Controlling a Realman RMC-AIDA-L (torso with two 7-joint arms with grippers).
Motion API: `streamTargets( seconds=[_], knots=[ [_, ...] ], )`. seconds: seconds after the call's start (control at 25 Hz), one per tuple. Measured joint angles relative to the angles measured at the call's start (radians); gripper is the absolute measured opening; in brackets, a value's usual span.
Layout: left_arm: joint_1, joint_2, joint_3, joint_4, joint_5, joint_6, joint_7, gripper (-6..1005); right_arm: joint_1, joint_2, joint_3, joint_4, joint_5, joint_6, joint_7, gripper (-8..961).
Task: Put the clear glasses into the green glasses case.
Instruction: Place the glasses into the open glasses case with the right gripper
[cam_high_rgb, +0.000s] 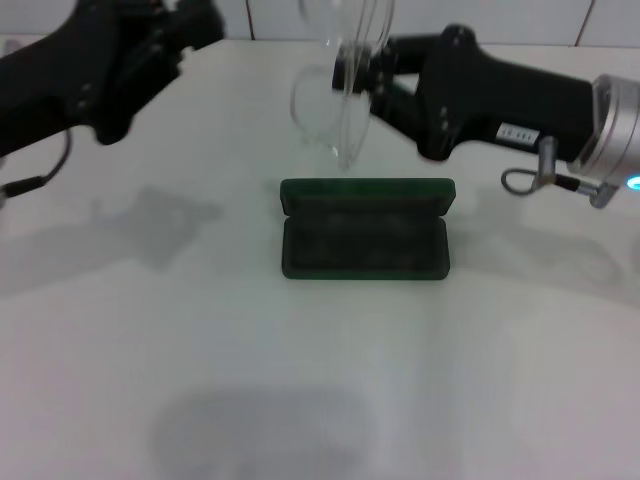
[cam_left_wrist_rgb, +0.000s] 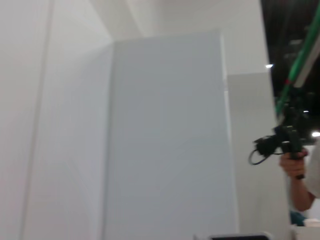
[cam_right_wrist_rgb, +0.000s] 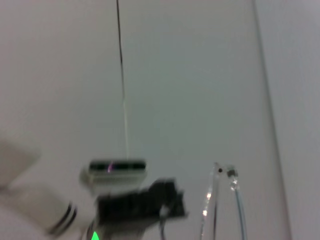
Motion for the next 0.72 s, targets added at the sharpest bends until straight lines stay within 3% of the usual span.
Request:
streamTargets(
  seconds=[0.16, 0.24, 0.28, 0.48, 0.72],
  knots=[
    [0.058, 0.029, 0.0, -0.004, -0.028, 0.001, 0.002, 36, -0.093, 0.0, 0.0, -0.254, -0.26, 0.11, 0.153, 90],
    [0.09, 0.039, 0.0, -0.01, -0.047, 0.001, 0.004, 36, -0.159, 0.009, 0.022, -0.497, -0.545, 0.153, 0.359, 90],
    [0.107, 0.044, 0.0, -0.015, -0.062, 0.001, 0.004, 36, -0.159, 0.009, 0.022, -0.497, -0.545, 0.153, 0.359, 90],
    [0.174, 0.057, 0.0, -0.062, -0.123, 0.002, -0.003, 37, -0.17, 0.017, 0.106, -0.769, -0.905, 0.036, 0.739, 90],
    [0.215, 0.046, 0.009, -0.111, -0.124, 0.002, 0.004, 37, -0.115, 0.028, 0.117, -0.924, -1.17, -0.083, 0.943, 90]
  ],
)
